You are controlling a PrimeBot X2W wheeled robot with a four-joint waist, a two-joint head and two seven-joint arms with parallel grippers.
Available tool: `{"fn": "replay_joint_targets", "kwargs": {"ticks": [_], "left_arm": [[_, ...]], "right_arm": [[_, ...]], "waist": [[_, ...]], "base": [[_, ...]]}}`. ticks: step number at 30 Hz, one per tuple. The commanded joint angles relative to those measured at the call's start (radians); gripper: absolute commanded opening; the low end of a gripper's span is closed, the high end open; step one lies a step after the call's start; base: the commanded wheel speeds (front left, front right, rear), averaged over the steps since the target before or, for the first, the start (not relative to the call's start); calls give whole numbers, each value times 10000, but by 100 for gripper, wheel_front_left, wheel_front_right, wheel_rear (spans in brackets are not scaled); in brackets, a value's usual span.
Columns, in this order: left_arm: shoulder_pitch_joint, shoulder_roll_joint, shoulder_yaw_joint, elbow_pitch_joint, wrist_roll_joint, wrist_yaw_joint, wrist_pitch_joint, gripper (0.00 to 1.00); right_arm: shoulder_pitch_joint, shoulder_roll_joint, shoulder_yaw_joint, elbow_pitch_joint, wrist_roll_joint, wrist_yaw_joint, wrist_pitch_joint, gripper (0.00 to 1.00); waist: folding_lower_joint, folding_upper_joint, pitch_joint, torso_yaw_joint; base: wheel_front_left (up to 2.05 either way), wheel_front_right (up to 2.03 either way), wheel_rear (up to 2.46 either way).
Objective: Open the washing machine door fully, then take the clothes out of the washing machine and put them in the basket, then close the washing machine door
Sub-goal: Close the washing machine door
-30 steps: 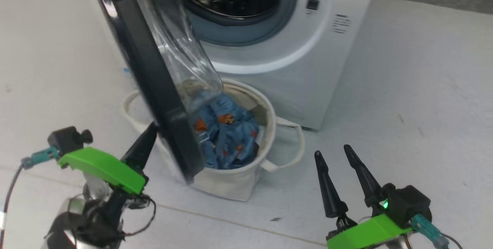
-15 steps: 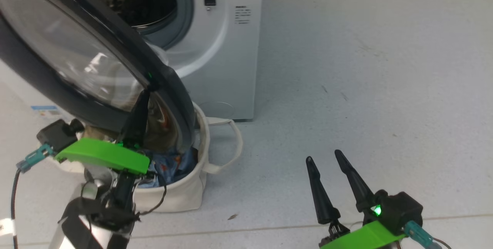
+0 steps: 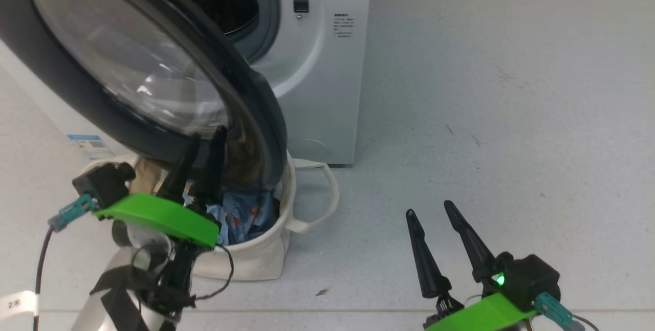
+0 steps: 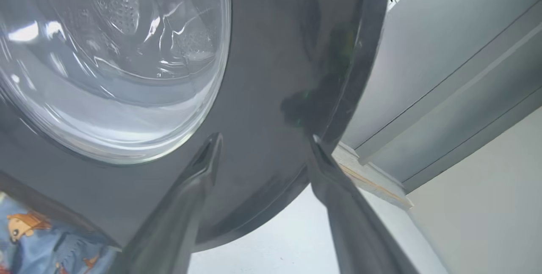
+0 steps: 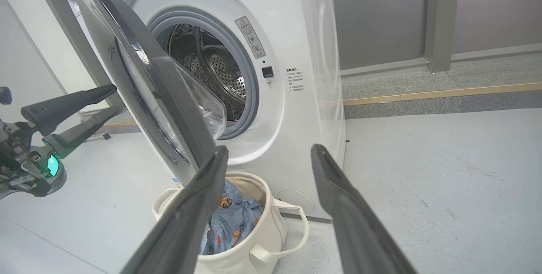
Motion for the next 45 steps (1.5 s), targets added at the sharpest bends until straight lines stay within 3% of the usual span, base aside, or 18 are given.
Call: {"fn": "replay_joint_targets", "kwargs": {"ticks": [1, 8, 17, 21, 32, 33, 38, 45], "left_arm": [[-258, 454, 192, -342, 296, -110, -215, 100], [244, 1825, -1022, -815, 1695, -136, -1500, 100], [1268, 3416, -1079, -1430, 2111, -138, -2153, 100], [1634, 3576, -725, -1498, 1985, -139, -2187, 100], [1813, 3238, -480, -1858, 1926, -139, -2195, 100], [1819, 3209, -509, -1884, 1927, -139, -2195, 100], [1836, 3029, -726, -2020, 1928, -139, -2195, 100], [1766, 2586, -1524, -2124, 1840, -139, -2196, 100]], "right_arm": [[-396, 38, 233, -310, 1, 75, -30, 100], [-324, 38, 100, -385, -74, 75, 53, 100], [-191, 38, -195, -649, -186, 75, 106, 100], [-102, 38, -287, -728, -193, 75, 149, 100], [-232, 38, -152, -689, 33, 75, 216, 100], [-307, 38, -98, -666, 63, 75, 216, 0], [-860, 38, 237, -431, -28, 75, 361, 0], [-2533, 38, 1272, 878, 172, 75, 1005, 0]], "waist": [[0, 0, -44, 118], [0, 0, -155, 380], [0, 0, -247, 702], [0, 0, -220, 837], [0, 0, -97, 1195], [0, 0, -81, 1261], [0, 0, 56, 1707], [0, 0, 343, 2999]], "base": [[0, 0, 0], [0, 0, 0], [0, 0, 0], [0, 0, 0], [0, 0, 0], [0, 0, 0], [0, 0, 0], [0, 0, 0]]}}
